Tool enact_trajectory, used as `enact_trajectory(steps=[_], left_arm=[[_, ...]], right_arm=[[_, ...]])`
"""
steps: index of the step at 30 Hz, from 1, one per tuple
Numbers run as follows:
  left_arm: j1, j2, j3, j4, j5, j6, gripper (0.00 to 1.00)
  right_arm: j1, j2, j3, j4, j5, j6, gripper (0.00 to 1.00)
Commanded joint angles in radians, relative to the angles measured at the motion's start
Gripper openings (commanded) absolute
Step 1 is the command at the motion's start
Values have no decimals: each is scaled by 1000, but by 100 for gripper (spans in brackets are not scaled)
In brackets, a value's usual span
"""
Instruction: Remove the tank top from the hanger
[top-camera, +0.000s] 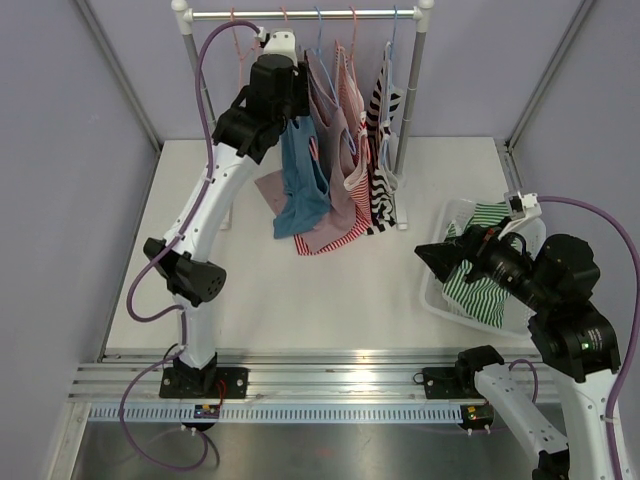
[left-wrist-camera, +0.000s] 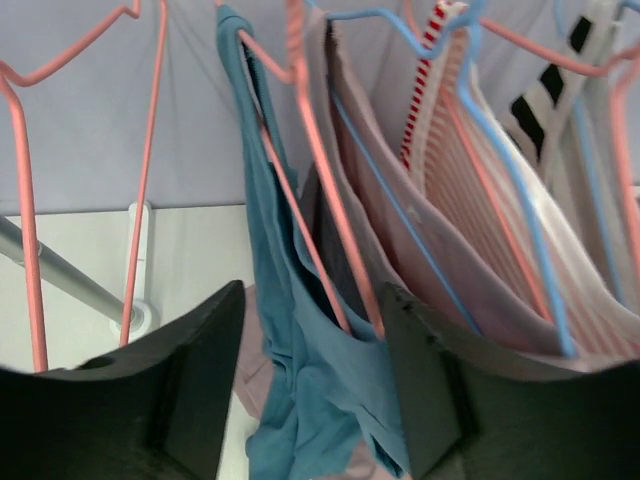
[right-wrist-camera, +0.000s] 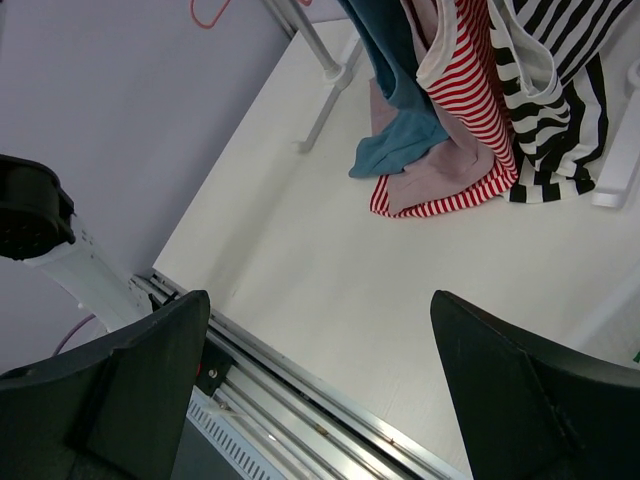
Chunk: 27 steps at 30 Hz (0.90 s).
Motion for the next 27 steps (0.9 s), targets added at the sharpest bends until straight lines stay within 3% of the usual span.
enact_trajectory(steps=[1,3,4,10,14,27], left_arm=[[28,20,46,96,51,-10,55],[37,29,54,106,68,-11,49],[45,37,58,109,71,-14,40],[72,32,64,135,94,-16,25],[89,25,66,129,124,-14,4],[94,-121,58,165,157,10,0]], right_arm=[[-2,-1,13,-4,-54,-11,100],[-2,2,17,-15,-47,-25,99],[-2,5,22,-24,-43,-30,100],[-2,14,19,-20,-51,-35,99],[-2,23,16,-15,-51,-35,99],[-2,26,29,10,-62,-25,99]])
